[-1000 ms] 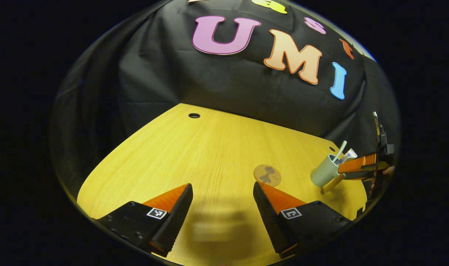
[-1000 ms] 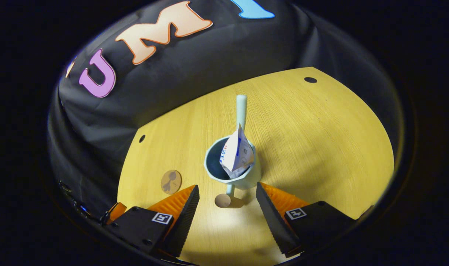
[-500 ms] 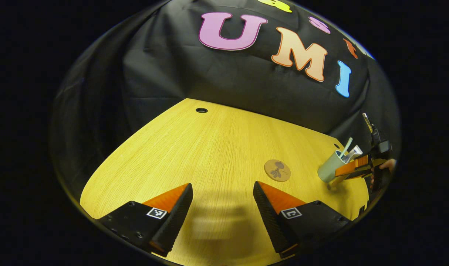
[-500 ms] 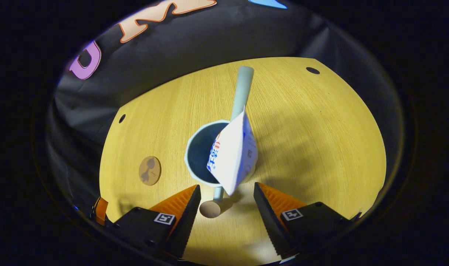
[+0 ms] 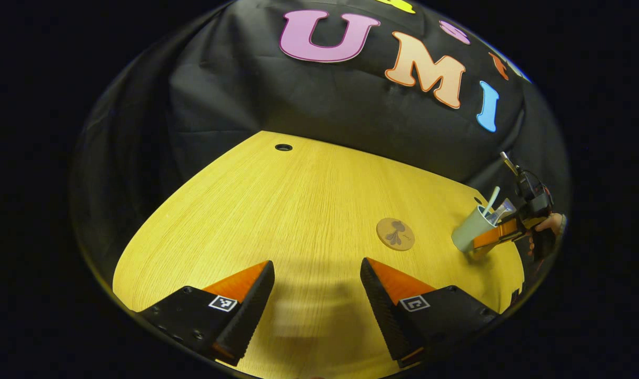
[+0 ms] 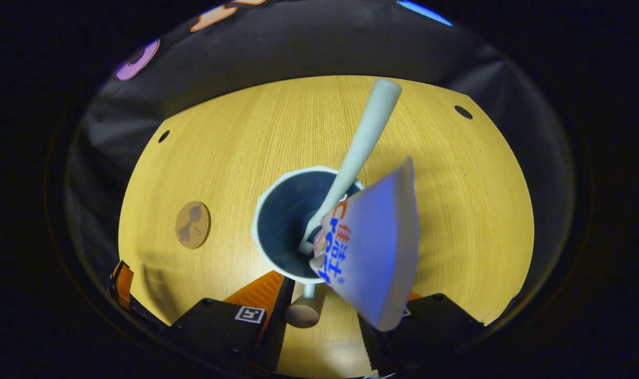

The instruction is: Put the toothbrush and toothpaste on the desktop into the cup, then pick up the cup and place it on the coaster on the desktop.

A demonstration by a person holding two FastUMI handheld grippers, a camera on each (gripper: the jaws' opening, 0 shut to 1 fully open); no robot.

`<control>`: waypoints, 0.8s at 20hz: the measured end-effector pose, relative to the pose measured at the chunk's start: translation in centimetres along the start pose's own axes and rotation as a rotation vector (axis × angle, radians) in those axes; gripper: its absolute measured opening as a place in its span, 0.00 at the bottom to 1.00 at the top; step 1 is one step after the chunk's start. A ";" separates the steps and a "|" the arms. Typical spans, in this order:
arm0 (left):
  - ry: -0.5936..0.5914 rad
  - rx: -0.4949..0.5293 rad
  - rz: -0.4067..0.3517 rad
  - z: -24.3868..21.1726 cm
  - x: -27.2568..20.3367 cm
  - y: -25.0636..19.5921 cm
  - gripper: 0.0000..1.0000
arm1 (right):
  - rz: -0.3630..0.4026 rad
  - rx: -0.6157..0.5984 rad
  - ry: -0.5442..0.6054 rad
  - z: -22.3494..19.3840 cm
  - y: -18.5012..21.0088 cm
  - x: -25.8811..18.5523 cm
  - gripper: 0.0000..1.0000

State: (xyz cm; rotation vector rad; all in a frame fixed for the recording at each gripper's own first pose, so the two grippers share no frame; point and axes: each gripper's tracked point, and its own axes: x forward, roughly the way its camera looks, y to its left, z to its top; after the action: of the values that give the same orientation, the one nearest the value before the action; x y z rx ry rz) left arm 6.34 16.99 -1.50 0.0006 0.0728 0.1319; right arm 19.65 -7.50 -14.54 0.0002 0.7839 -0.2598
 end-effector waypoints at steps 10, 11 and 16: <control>0.020 -0.003 -0.028 -0.2 0.3 -0.4 0.95 | 0.003 -0.046 0.019 -0.4 0.2 0.4 0.29; 0.021 -0.002 -0.028 -0.3 0.4 -0.4 0.95 | 0.013 -0.052 0.019 -0.5 0.4 0.3 0.29; 0.029 -0.007 -0.020 -0.4 0.4 -0.4 0.95 | 0.079 -0.131 0.004 0.2 0.4 -0.3 0.29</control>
State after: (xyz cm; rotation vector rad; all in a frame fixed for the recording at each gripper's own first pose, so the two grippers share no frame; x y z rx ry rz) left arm 6.73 16.65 -1.97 -0.0091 0.1016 0.1123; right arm 19.64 -7.07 -14.24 -0.0915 0.8020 -0.1335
